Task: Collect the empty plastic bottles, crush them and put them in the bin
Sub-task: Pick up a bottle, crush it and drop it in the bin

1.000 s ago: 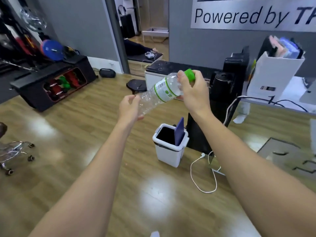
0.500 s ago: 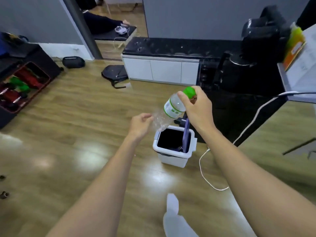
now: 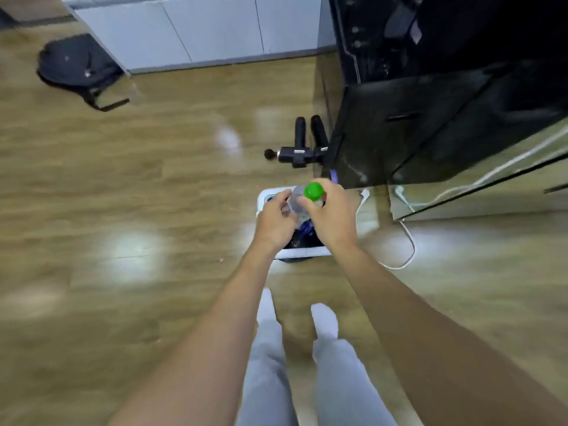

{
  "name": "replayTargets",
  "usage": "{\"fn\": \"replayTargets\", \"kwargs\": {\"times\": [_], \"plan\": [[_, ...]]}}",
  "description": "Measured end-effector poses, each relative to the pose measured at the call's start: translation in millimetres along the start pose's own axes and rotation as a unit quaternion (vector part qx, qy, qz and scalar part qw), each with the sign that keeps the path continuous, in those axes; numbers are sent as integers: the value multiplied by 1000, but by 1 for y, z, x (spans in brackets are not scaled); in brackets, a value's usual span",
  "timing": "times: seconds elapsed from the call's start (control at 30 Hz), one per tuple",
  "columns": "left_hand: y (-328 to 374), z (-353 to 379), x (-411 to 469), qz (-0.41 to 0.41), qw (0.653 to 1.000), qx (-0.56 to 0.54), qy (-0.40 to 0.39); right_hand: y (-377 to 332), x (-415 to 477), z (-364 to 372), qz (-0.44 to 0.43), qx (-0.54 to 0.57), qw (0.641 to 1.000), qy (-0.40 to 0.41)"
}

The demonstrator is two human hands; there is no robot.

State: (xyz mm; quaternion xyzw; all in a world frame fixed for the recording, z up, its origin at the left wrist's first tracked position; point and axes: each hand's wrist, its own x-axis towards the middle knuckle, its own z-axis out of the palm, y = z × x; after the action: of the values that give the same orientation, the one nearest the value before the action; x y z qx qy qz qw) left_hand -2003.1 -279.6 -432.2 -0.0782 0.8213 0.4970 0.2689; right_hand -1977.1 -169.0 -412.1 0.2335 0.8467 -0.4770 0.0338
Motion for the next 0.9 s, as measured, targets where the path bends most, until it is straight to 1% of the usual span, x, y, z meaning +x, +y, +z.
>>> {"fn": "replayTargets", "kwargs": {"times": [0.07, 0.17, 0.23, 0.33, 0.43, 0.53, 0.63, 0.7, 0.8, 0.9], "plan": [[-25, 6, 29, -9, 1000, 3, -21, 25, 14, 35, 37, -12, 999, 16], [-67, 16, 68, -49, 997, 12, -60, 68, 34, 87, 102, -15, 994, 33], [-94, 23, 92, -70, 993, 23, -89, 97, 47, 117, 145, -3, 989, 42], [-129, 31, 119, -95, 989, 26, -108, 138, 72, 152, 217, 25, 975, 51], [-155, 38, 138, -101, 987, 38, -119, 169, 98, 171, 290, 25, 956, 34], [-159, 40, 143, -103, 986, 60, -113, 180, 110, 171, 317, 8, 948, 3], [-137, 34, 137, -93, 989, 69, -97, 166, 105, 155, 323, 18, 946, -24], [-109, 29, 127, -81, 991, 68, -86, 145, 92, 137, 295, 40, 954, -31], [-57, 14, 108, -45, 995, 48, -69, 93, 70, 100, 231, 89, 969, 7], [8, -3, 79, 16, 996, 31, -83, 33, 46, 48, 180, 124, 973, 70]]}}
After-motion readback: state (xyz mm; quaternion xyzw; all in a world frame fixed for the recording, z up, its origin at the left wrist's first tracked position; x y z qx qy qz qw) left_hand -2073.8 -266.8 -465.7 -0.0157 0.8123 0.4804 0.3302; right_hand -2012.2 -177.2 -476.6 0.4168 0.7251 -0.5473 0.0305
